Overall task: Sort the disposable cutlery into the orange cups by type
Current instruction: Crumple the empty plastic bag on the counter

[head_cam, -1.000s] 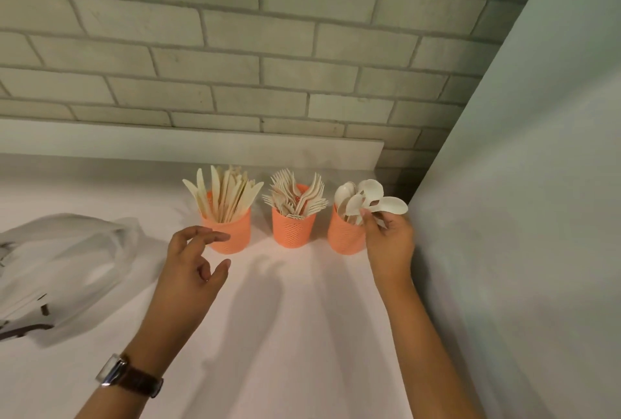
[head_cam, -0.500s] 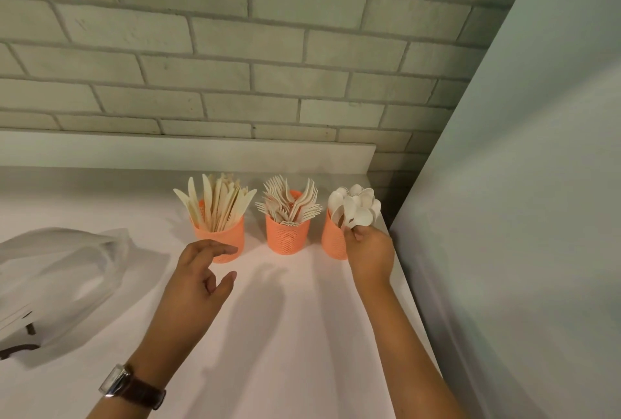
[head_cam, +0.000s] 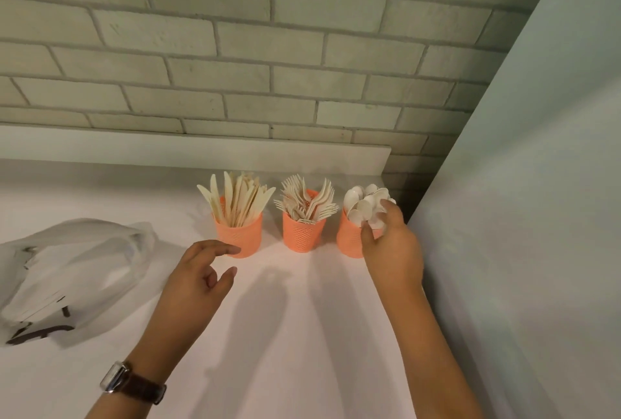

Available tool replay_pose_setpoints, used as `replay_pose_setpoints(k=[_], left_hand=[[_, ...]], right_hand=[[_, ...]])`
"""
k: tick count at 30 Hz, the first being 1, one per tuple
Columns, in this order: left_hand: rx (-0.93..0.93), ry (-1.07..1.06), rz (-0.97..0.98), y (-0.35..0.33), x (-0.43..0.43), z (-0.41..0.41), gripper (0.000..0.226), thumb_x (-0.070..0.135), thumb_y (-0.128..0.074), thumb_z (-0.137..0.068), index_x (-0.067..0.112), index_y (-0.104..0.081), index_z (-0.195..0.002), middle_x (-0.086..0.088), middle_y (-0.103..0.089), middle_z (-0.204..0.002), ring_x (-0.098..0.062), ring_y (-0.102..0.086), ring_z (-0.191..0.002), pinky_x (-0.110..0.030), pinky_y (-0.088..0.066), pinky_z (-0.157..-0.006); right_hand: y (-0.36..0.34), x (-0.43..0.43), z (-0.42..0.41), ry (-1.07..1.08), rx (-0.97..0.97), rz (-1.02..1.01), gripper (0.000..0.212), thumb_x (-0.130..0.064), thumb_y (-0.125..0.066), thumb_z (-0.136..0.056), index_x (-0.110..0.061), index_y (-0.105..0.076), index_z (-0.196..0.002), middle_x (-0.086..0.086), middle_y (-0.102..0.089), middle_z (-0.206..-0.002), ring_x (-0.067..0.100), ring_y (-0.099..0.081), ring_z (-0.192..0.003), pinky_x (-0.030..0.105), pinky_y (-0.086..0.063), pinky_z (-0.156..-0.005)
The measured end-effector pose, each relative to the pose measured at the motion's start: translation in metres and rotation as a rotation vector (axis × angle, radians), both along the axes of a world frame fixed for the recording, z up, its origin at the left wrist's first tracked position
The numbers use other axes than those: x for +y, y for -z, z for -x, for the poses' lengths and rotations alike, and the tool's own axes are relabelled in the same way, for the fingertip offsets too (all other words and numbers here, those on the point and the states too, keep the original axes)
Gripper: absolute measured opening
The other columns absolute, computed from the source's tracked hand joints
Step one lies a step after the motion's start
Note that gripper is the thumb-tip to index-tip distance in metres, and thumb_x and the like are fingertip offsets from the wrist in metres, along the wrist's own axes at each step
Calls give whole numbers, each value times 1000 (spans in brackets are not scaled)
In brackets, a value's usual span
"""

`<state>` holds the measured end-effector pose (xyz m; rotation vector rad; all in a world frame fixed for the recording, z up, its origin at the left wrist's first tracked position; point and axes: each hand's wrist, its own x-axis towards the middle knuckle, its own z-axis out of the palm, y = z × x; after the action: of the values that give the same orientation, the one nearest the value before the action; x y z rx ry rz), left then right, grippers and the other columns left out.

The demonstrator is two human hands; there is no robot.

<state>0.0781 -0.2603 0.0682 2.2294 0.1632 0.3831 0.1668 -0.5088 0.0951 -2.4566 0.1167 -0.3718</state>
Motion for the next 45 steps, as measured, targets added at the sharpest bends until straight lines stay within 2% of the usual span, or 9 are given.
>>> replay_pose_setpoints(k=[4, 7, 10, 16, 23, 28, 36, 43, 45], left_hand=[[-37, -75, 33, -13, 28, 24, 29, 7, -64, -82, 34, -63, -89, 11, -56, -81, -12, -45, -51, -8, -37, -56], [-39, -145, 54, -15, 61, 46, 30, 9, -62, -84, 38, -63, -83, -2, -49, -57, -19, -46, -56, -11, -37, -55], [-56, -205, 56, -17, 99, 71, 33, 9, -62, -83, 41, -63, -79, -7, -54, -60, -20, -49, -59, -12, -40, -59], [-112, -293, 31, -26, 190, 127, 31, 1, -62, -82, 31, -67, -81, 18, -61, -79, -13, -53, -61, -8, -40, -63], [-27, -401, 119, -12, 282, 183, 30, 5, -60, -85, 33, -67, -78, 26, -61, -76, -17, -50, -61, -9, -39, -59], [10, -391, 96, -7, 316, 199, 28, 4, -61, -85, 31, -67, -80, 33, -58, -73, -15, -52, -64, -8, -40, -60], [17, -363, 130, 5, 326, 204, 28, 5, -61, -85, 32, -67, -82, 30, -58, -73, -16, -52, -65, -9, -41, -62], [70, -200, 147, 16, 273, 213, 27, 8, -62, -85, 34, -67, -82, 28, -60, -76, -17, -53, -62, -11, -43, -60], [100, -136, 142, 21, 251, 222, 26, 9, -61, -85, 35, -67, -83, 25, -60, -77, -16, -53, -62, -12, -43, -60]], right_hand=[[-5, 37, 35, -184, -90, -72, 38, -33, -61, -87, -24, -54, -123, -2, -66, -109, 18, -63, -92, 29, -53, -72], [8, 95, 61, -510, -32, -165, 55, -47, -68, -78, -26, -51, -126, -4, -45, -139, 15, -42, -127, 28, -43, -98], [17, 168, 94, -781, 128, -83, 95, -73, -61, -63, -35, -25, -142, -12, -4, -157, 10, -6, -143, 26, -20, -111], [47, 308, 88, -785, 320, 175, 142, -87, -59, -43, -34, 28, -141, -8, 41, -148, 24, 38, -136, 61, 17, -109], [85, 412, 53, -861, 400, 551, 147, -90, -58, -34, -40, 36, -135, 0, 23, -157, 38, 28, -139, 71, 20, -99], [114, 457, 59, -973, 356, 844, 125, -90, -52, -42, -49, 11, -141, 21, -8, -154, 48, 11, -141, 73, 16, -101], [127, 459, 78, -800, 222, 527, 35, -53, -59, -75, -33, -65, -103, -1, -30, -146, 28, -41, -123, 48, -30, -97], [127, 362, 166, -709, 163, 355, 20, -37, -61, -81, -18, -62, -85, -1, -68, -93, 26, -60, -85, 33, -43, -75], [122, 326, 191, -654, 255, 266, 40, -31, -60, -84, -19, -54, -121, 5, -67, -100, 26, -63, -83, 36, -49, -75]])
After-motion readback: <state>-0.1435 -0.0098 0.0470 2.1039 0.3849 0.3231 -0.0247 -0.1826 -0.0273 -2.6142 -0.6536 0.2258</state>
